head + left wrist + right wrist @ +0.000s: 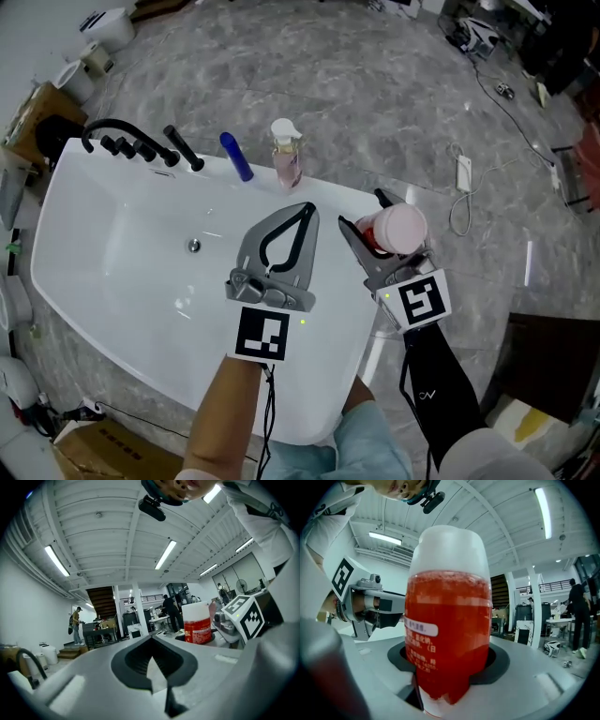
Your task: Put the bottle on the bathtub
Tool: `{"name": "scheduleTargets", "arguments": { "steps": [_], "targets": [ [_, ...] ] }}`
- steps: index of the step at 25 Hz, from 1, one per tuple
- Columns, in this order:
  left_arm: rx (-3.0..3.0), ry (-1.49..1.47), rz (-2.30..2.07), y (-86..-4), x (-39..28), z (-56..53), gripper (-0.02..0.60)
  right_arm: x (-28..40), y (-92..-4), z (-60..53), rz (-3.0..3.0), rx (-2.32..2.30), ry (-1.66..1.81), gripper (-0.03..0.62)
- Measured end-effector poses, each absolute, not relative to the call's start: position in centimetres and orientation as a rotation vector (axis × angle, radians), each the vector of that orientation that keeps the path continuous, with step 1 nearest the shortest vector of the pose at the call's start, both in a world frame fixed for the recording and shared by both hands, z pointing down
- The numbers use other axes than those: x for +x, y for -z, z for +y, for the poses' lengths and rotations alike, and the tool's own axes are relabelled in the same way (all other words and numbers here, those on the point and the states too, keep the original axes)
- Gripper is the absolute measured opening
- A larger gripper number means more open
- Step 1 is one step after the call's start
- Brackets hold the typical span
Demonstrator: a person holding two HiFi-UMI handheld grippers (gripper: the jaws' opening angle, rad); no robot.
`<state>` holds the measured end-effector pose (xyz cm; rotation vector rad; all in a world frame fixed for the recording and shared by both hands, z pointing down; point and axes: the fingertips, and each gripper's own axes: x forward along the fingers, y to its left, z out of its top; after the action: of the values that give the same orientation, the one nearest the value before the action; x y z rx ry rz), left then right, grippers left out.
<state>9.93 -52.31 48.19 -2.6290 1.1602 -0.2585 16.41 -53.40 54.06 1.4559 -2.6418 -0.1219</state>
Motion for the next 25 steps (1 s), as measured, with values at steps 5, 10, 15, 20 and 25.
{"name": "scheduleTargets", "arguments": {
  "steps": [5, 10, 15, 20, 25],
  "targets": [
    [-2.627, 0.289, 1.208, -51.2, 10.1, -55.1, 0.001, 16.9, -57.6, -57.2, -2.670, 1.423, 0.089, 0.299],
    [-2.627, 0.343, 1.233, -54.4, 9.8, -56.9, 0.002, 16.9, -60.8, -60.2, -2.704, 1.378, 0.067, 0.299],
    [-2.654, 0.365, 1.293, -57.3, 9.2, -58.0, 0.002, 16.4, -63.4, -62.2, -2.733, 1.375, 0.017, 0.301],
    [-2.685, 0.341, 1.344, -59.3, 8.7, -58.7, 0.002, 16.0, -65.7, -63.9, -2.730, 1.371, 0.012, 0.302],
    [-2.739, 0.272, 1.461, -60.7, 7.5, -59.5, 0.002, 15.7, -67.5, -65.2, -2.708, 1.376, -0.008, 0.302]
  ]
}}
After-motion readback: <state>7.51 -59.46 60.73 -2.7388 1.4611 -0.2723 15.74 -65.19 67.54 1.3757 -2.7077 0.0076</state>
